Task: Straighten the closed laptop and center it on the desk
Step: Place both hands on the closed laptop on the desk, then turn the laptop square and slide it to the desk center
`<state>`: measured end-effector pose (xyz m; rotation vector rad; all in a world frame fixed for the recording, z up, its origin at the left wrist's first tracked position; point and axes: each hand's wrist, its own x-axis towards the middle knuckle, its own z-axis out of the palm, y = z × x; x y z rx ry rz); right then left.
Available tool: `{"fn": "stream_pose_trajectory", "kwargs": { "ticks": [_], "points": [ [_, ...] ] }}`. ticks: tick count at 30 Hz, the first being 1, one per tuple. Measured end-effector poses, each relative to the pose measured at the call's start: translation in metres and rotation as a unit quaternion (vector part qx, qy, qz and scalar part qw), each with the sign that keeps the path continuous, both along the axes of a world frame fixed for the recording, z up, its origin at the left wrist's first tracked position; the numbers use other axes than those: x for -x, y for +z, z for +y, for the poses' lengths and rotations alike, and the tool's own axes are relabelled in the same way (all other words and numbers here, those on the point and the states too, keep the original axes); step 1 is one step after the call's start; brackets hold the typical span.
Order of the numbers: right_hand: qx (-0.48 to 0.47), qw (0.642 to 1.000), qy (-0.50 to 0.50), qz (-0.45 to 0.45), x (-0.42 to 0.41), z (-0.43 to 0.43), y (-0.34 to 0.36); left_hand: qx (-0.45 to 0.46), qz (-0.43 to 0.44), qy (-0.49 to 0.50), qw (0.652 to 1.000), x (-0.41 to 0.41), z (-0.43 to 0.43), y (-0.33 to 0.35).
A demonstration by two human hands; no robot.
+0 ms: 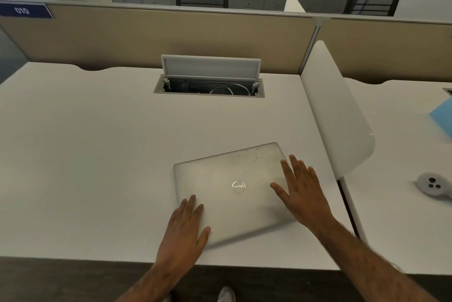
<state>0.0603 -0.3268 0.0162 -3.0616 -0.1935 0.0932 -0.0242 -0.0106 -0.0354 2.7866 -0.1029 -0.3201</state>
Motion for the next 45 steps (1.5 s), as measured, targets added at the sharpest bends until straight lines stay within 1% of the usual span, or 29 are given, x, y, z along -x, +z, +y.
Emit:
{"fn": "stream_pose_trajectory", "kwargs": {
  "ticks": [6,9,13,16,20,24,25,27,29,31,35,37,39,42,45],
  "points": [
    [-0.027,0.999,-0.026,0.037,0.001,-0.004,-0.01,-0.003,0.015,0.023,1.0,0.001,-0.003,0.003],
    [-0.036,0.997,-0.036,0.051,0.002,-0.008,-0.015,0.012,0.022,0.045,0.999,0.001,-0.011,0.006],
    [-0.066,0.995,-0.051,0.058,0.001,-0.009,-0.019,0.052,0.027,0.109,0.992,0.0,-0.017,0.011],
    [-0.091,0.991,-0.068,0.066,0.0,-0.012,-0.023,0.102,0.051,0.167,0.979,0.0,-0.024,0.014],
    [-0.143,0.981,-0.107,0.079,-0.001,-0.016,-0.031,0.132,0.073,0.223,0.963,-0.006,-0.023,0.016],
    [-0.239,0.952,-0.165,0.094,-0.011,-0.022,-0.034,0.157,0.074,0.264,0.949,-0.021,-0.018,0.019],
    [-0.274,0.939,-0.183,0.098,-0.016,-0.024,-0.032,0.167,0.08,0.284,0.941,-0.025,-0.015,0.019],
    [-0.352,0.901,-0.227,0.112,-0.027,-0.028,-0.028,0.192,0.1,0.333,0.918,-0.036,-0.008,0.02],
    [-0.404,0.865,-0.266,0.137,-0.035,-0.033,-0.023,0.226,0.111,0.372,0.894,-0.042,-0.003,0.021],
    [-0.413,0.854,-0.274,0.157,-0.043,-0.039,-0.021,0.252,0.106,0.391,0.879,-0.045,0.0,0.021],
    [-0.376,0.87,-0.257,0.189,-0.051,-0.043,-0.023,0.267,0.097,0.416,0.864,-0.047,0.006,0.02],
    [-0.361,0.877,-0.252,0.193,-0.052,-0.043,-0.026,0.261,0.098,0.42,0.863,-0.048,0.008,0.019],
    [-0.334,0.891,-0.247,0.185,-0.051,-0.042,-0.031,0.247,0.094,0.413,0.872,-0.049,0.007,0.018],
    [-0.274,0.918,-0.239,0.16,-0.053,-0.038,-0.034,0.212,0.098,0.38,0.895,-0.048,0.0,0.019],
    [-0.244,0.928,-0.245,0.137,-0.054,-0.031,-0.035,0.184,0.114,0.362,0.907,-0.044,-0.006,0.019]
  ]
}}
